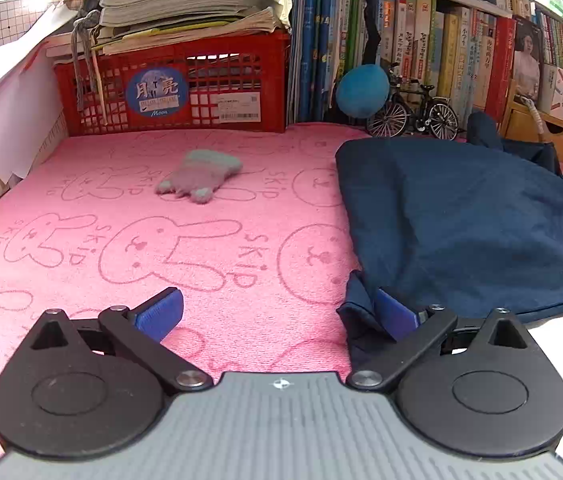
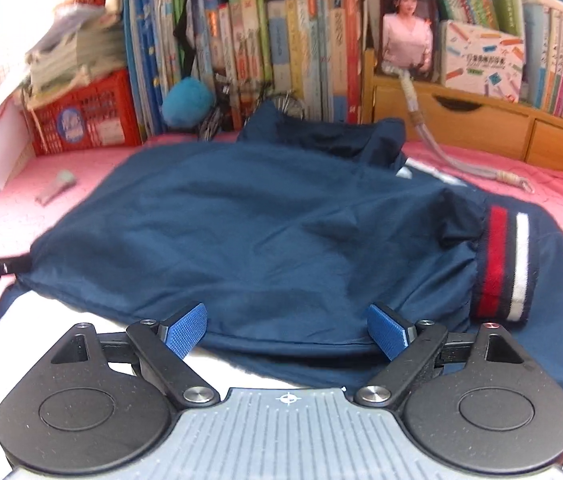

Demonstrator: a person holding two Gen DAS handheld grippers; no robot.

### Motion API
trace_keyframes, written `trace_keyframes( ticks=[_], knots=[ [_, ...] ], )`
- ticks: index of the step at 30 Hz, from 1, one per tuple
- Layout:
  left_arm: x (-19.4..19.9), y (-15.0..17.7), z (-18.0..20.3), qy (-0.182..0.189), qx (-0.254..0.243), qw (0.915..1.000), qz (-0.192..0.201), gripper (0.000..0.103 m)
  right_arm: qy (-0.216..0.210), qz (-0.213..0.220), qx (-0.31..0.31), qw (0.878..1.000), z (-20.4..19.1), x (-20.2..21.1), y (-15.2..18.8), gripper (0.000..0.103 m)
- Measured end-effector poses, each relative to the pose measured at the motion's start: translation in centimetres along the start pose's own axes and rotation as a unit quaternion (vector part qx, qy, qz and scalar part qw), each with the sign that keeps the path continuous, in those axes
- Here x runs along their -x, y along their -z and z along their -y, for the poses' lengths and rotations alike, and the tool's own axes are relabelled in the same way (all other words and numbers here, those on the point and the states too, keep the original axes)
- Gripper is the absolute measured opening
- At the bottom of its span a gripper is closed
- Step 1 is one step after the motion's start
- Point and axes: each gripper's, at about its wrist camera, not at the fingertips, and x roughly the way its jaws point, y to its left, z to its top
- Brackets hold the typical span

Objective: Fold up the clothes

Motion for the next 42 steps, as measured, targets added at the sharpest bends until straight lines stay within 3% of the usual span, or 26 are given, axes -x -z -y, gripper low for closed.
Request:
trace_keyframes(
  ticks=[2, 6, 8, 11, 14, 19, 22, 24, 27, 29, 31, 32, 35, 38, 41, 42],
  knots=[
    [0.3, -0.3, 0.1, -0.015, -0.007, 0.9998, 0.006, 0.102, 0.012, 0.006, 0.003, 1.0, 1.0, -0.2, -0.2, 0.089],
    [-0.6, -0.5, -0.3, -0.113, -0.035, 0.993, -0.006, 0.102, 0.067, -0.008, 0.008, 0.998, 4.1, -0.9, 0.3, 0.086],
    [-0.9, -0.5, -0.9, -0.138, -0.029, 0.99, -0.005, 0.099, 0.077, -0.006, -0.005, 0.997, 5.3, -0.6, 0.6, 0.086],
    [0.5, -1.1, -0.2, -0.093, -0.008, 0.9944, 0.049, 0.099, 0.036, 0.02, -0.047, 0.998, 6.7, 0.6, 0.6, 0.087],
    [1.3, -2.5, 2.9, -0.049, -0.038, 0.9942, 0.088, 0.099, -0.029, 0.054, -0.087, 0.994, 7.6, 1.6, 0.0, 0.088],
    [-0.6, -3.8, 9.8, 0.001, -0.104, 0.9886, 0.109, 0.1, 0.012, 0.065, -0.081, 0.995, 6.5, 0.7, -1.3, 0.088],
    [-3.2, -3.3, 12.6, -0.027, -0.153, 0.9835, 0.092, 0.1, 0.021, 0.06, -0.058, 0.996, 5.6, 0.3, -1.4, 0.088],
    [-4.8, -2.7, 12.4, -0.055, -0.179, 0.9797, 0.071, 0.1, 0.046, 0.059, -0.025, 0.997, 5.1, 0.0, -1.2, 0.088],
    [-5.7, -3.0, 9.7, -0.078, -0.15, 0.985, 0.033, 0.1, 0.114, 0.039, 0.039, 0.992, 5.2, -0.8, -0.4, 0.088],
    [-6.2, -2.9, 7.8, -0.087, -0.151, 0.9846, 0.02, 0.101, 0.162, 0.014, 0.071, 0.984, 6.0, -1.7, 0.5, 0.088],
    [-6.1, -3.1, 7.0, -0.099, -0.154, 0.9829, 0.018, 0.102, 0.184, 0.007, 0.081, 0.98, 6.8, -1.8, 1.2, 0.09],
    [-6.1, -3.2, 6.6, -0.106, -0.155, 0.982, 0.018, 0.101, 0.181, 0.005, 0.069, 0.981, 7.3, -1.5, 1.2, 0.09],
    [-4.7, -4.3, 7.6, -0.138, -0.145, 0.9778, 0.063, 0.092, 0.145, 0.024, 0.014, 0.989, 8.2, 0.0, 0.6, 0.09],
    [-3.3, -5.8, 9.5, -0.074, -0.107, 0.9854, 0.11, 0.093, 0.1, 0.062, -0.015, 0.993, 7.6, 0.8, -0.8, 0.09],
    [-4.4, -6.6, 12.7, -0.023, -0.107, 0.9871, 0.117, 0.092, 0.048, 0.095, -0.018, 0.994, 5.9, -0.2, -2.9, 0.09],
    [-5.3, -6.7, 13.7, -0.015, -0.112, 0.987, 0.115, 0.078, 0.031, 0.096, -0.023, 0.995, 5.4, -1.0, -3.6, 0.089]
  ],
)
